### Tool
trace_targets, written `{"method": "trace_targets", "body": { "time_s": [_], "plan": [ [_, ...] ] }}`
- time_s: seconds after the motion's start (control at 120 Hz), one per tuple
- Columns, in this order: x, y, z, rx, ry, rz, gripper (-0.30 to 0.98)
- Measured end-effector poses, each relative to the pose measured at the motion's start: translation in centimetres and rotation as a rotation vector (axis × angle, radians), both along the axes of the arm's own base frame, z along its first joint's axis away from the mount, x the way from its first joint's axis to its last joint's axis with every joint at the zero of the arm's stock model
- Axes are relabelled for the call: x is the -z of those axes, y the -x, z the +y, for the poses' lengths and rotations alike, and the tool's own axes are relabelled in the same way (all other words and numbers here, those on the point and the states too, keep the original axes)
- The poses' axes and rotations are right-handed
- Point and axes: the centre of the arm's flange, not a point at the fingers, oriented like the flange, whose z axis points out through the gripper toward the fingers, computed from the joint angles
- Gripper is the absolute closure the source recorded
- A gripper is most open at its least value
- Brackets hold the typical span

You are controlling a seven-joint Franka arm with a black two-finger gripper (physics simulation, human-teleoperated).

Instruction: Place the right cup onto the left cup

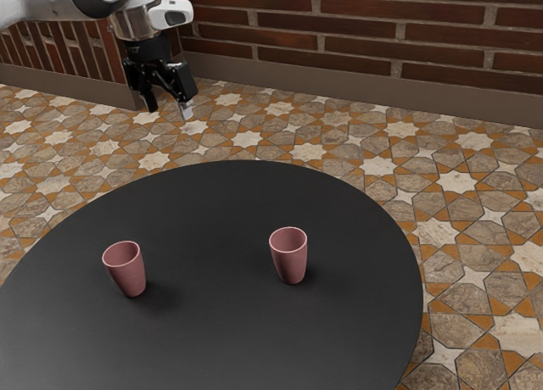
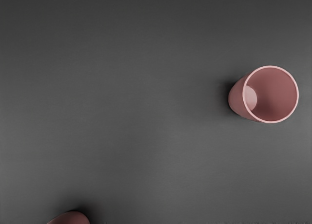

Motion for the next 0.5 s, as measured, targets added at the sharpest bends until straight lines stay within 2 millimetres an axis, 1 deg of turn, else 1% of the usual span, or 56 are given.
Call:
{"method": "trace_targets", "body": {
  "time_s": [0.217,0.292,0.383,0.45,0.5],
  "plan": [
    [0.1,0.0,0.0,-0.003,0.001,0.002,0.0],
    [0.5,0.0,-0.2,0.0,0.004,0.012,0.0],
    [2.3,-0.3,-2.4,0.036,0.012,0.035,0.0],
    [3.5,-0.8,-4.7,0.074,0.013,0.037,0.0],
    [4.8,-1.5,-6.4,0.1,0.014,0.043,0.0]
  ]
}}
